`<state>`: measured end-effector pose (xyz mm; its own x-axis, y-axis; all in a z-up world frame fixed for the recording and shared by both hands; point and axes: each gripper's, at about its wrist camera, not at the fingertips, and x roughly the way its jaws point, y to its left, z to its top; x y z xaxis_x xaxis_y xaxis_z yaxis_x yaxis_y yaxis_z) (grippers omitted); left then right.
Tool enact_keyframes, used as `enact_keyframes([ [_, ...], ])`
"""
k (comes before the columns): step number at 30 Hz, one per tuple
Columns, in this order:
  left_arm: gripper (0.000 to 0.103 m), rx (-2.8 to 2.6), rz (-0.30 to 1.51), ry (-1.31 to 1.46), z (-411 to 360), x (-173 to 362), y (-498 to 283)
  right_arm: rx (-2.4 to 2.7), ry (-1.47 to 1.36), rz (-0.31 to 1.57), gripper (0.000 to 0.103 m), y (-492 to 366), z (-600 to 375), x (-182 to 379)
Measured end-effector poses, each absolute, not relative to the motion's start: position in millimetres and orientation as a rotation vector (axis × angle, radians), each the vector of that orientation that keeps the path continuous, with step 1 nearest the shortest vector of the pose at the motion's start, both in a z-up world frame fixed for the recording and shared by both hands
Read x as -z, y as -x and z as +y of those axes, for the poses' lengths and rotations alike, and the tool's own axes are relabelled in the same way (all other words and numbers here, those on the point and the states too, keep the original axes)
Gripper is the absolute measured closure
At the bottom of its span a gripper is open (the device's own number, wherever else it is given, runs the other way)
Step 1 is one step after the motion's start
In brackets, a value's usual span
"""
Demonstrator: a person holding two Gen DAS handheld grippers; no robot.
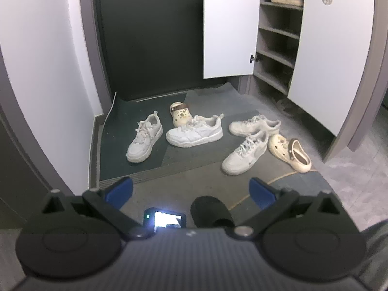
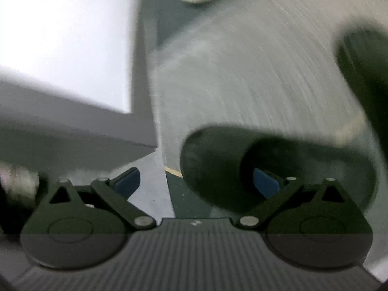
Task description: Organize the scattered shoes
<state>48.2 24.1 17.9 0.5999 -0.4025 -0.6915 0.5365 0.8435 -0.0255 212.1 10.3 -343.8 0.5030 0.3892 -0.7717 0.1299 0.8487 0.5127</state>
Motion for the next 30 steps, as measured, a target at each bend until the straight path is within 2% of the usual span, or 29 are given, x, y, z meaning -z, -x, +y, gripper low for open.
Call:
enact_keyframes([
  [3,0.000,0.577,0.771,-0.159,30,-23,-44,-0.304,-0.246,0.938,0.001,-204,22,330],
  [10,0.000,0.637,0.795,-0.120,36,-29,-36,-0.615,0.171,0.918,0.000,-211,46,354],
  [20,0.000,0.643,0.806,-0.170,13,-20,-45,-0.803,0.332,0.971,0.000,-230,62,392],
  [30,0.000,0.650,0.857,-0.150,5,-15,-55,-0.725,0.249,1.041,0.000,-232,49,418],
])
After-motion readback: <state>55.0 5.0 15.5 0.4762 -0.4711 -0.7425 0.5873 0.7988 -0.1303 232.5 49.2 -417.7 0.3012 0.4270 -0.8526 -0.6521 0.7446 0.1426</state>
